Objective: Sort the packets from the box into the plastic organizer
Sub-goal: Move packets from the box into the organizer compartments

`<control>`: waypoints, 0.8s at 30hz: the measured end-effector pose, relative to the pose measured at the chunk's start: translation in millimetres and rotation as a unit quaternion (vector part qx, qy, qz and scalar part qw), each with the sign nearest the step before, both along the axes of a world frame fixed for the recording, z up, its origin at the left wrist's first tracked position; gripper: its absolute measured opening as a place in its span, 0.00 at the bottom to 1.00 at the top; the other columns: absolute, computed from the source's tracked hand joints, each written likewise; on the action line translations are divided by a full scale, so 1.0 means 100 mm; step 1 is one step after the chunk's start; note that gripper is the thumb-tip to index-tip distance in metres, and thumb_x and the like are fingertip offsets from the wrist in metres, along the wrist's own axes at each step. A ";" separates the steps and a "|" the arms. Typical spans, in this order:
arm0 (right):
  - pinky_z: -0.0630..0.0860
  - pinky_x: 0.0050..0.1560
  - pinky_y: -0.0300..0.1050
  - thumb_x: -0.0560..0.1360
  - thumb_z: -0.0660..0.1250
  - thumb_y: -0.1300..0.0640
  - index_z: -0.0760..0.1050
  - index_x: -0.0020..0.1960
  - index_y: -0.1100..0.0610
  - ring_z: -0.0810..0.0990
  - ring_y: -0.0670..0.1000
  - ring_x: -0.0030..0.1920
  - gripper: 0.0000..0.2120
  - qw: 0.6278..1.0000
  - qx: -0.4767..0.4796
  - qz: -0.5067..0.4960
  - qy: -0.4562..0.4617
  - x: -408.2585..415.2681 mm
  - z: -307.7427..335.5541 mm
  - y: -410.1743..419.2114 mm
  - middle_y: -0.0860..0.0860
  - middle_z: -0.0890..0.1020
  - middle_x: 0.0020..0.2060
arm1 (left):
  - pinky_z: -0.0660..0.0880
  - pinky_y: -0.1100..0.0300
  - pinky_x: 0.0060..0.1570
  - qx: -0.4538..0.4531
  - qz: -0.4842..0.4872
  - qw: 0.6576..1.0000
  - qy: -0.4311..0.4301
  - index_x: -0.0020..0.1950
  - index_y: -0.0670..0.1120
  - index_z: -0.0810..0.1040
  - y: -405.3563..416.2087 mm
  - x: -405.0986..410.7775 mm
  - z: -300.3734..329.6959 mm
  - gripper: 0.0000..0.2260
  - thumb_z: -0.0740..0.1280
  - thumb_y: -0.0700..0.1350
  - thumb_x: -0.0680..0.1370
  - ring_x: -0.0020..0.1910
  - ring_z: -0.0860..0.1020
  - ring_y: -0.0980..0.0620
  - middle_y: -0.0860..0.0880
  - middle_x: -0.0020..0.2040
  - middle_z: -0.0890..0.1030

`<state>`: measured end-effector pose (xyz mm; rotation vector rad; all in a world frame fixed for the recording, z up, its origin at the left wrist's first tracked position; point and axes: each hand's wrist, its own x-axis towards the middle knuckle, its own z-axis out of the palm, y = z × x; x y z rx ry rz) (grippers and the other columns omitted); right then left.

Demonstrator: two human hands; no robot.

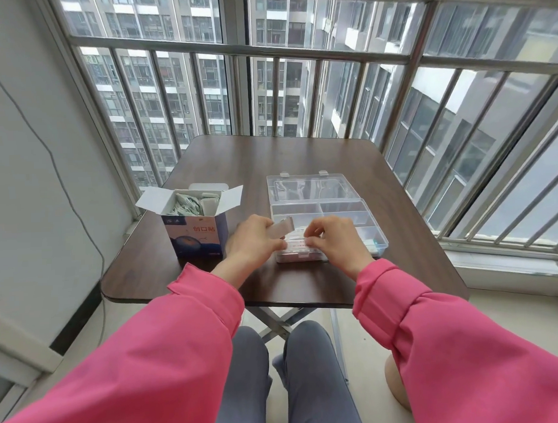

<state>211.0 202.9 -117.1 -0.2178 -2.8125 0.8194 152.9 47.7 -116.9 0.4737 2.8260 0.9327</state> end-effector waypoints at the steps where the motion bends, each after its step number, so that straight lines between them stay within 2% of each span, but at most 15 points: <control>1: 0.65 0.45 0.34 0.71 0.70 0.62 0.82 0.45 0.59 0.74 0.47 0.42 0.04 1.000 0.001 0.004 0.000 0.00 0.00 0.00 0.54 0.83 0.44 | 0.73 0.56 0.45 -0.010 0.000 1.000 0.004 0.44 0.49 0.80 0.00 0.00 0.01 0.08 0.73 0.51 0.70 0.48 0.78 0.45 0.48 0.42 0.80; 3: 0.64 0.45 0.33 0.71 0.70 0.62 0.82 0.44 0.59 0.72 0.45 0.41 0.03 1.000 0.005 0.012 0.000 0.01 0.00 0.01 0.54 0.83 0.44 | 0.71 0.55 0.42 -0.002 -0.001 1.000 0.017 0.37 0.49 0.74 0.03 0.02 0.05 0.11 0.70 0.53 0.72 0.43 0.76 0.46 0.49 0.37 0.77; 5: 0.64 0.45 0.33 0.71 0.70 0.62 0.82 0.44 0.59 0.72 0.45 0.41 0.03 1.000 0.004 0.015 0.000 0.01 -0.01 0.01 0.54 0.83 0.45 | 0.67 0.57 0.36 0.084 -0.022 0.996 0.007 0.34 0.49 0.73 0.06 0.06 0.09 0.14 0.64 0.54 0.77 0.35 0.73 0.50 0.51 0.32 0.74; 7: 0.64 0.42 0.31 0.72 0.70 0.61 0.81 0.46 0.59 0.72 0.45 0.38 0.04 1.000 -0.006 0.010 0.014 0.01 0.03 0.01 0.52 0.82 0.44 | 0.64 0.60 0.29 0.213 -0.049 0.975 -0.051 0.40 0.45 0.78 0.06 0.09 0.14 0.15 0.57 0.48 0.81 0.27 0.70 0.57 0.51 0.32 0.76; 9: 0.66 0.38 0.29 0.73 0.69 0.59 0.80 0.47 0.58 0.73 0.41 0.34 0.04 0.995 -0.086 -0.001 0.048 0.02 0.13 0.01 0.48 0.81 0.39 | 0.62 0.64 0.23 0.280 -0.072 0.952 -0.100 0.45 0.40 0.78 0.02 0.12 0.17 0.15 0.54 0.43 0.82 0.20 0.66 0.60 0.50 0.33 0.77; 11: 0.68 0.33 0.28 0.74 0.70 0.59 0.79 0.46 0.57 0.74 0.39 0.30 0.03 0.968 -0.241 0.011 0.066 0.05 0.27 -0.01 0.47 0.79 0.34 | 0.63 0.66 0.21 0.289 -0.104 0.945 -0.109 0.48 0.38 0.78 -0.01 0.15 0.18 0.13 0.55 0.41 0.82 0.20 0.66 0.60 0.50 0.35 0.79; 13: 0.66 0.26 0.27 0.73 0.70 0.62 0.77 0.44 0.57 0.74 0.39 0.25 0.02 0.941 -0.333 0.027 0.057 0.09 0.35 -0.04 0.46 0.79 0.29 | 0.65 0.67 0.21 0.292 -0.130 0.941 -0.106 0.46 0.41 0.77 -0.02 0.17 0.19 0.11 0.58 0.42 0.82 0.22 0.68 0.60 0.50 0.36 0.80; 17: 0.65 0.23 0.29 0.70 0.72 0.64 0.77 0.45 0.57 0.73 0.41 0.21 0.06 0.936 -0.347 -0.009 0.050 0.11 0.39 0.01 0.45 0.77 0.21 | 0.68 0.67 0.22 0.321 -0.131 0.932 -0.103 0.46 0.47 0.78 0.01 0.21 0.24 0.04 0.65 0.44 0.79 0.23 0.74 0.57 0.44 0.41 0.84; 20: 0.65 0.21 0.32 0.70 0.73 0.64 0.77 0.47 0.62 0.74 0.42 0.20 0.08 0.932 -0.360 -0.034 0.039 0.13 0.38 0.06 0.48 0.79 0.23 | 0.67 0.67 0.20 0.331 -0.120 0.932 -0.088 0.49 0.46 0.77 0.05 0.20 0.24 0.02 0.67 0.42 0.77 0.22 0.76 0.56 0.44 0.39 0.83; 23: 0.67 0.23 0.32 0.71 0.71 0.65 0.77 0.41 0.62 0.77 0.42 0.23 0.04 0.922 -0.382 -0.050 0.043 0.15 0.37 0.15 0.51 0.79 0.27 | 0.67 0.67 0.20 0.349 -0.099 0.929 -0.074 0.50 0.43 0.76 0.10 0.20 0.25 0.03 0.66 0.42 0.78 0.22 0.76 0.57 0.47 0.37 0.80; 24: 0.69 0.24 0.32 0.72 0.70 0.66 0.75 0.39 0.60 0.79 0.43 0.24 0.06 0.912 -0.404 -0.056 0.045 0.17 0.37 0.19 0.51 0.79 0.27 | 0.67 0.67 0.20 0.360 -0.086 0.926 -0.074 0.50 0.42 0.76 0.10 0.20 0.25 0.04 0.65 0.42 0.78 0.22 0.75 0.57 0.48 0.37 0.79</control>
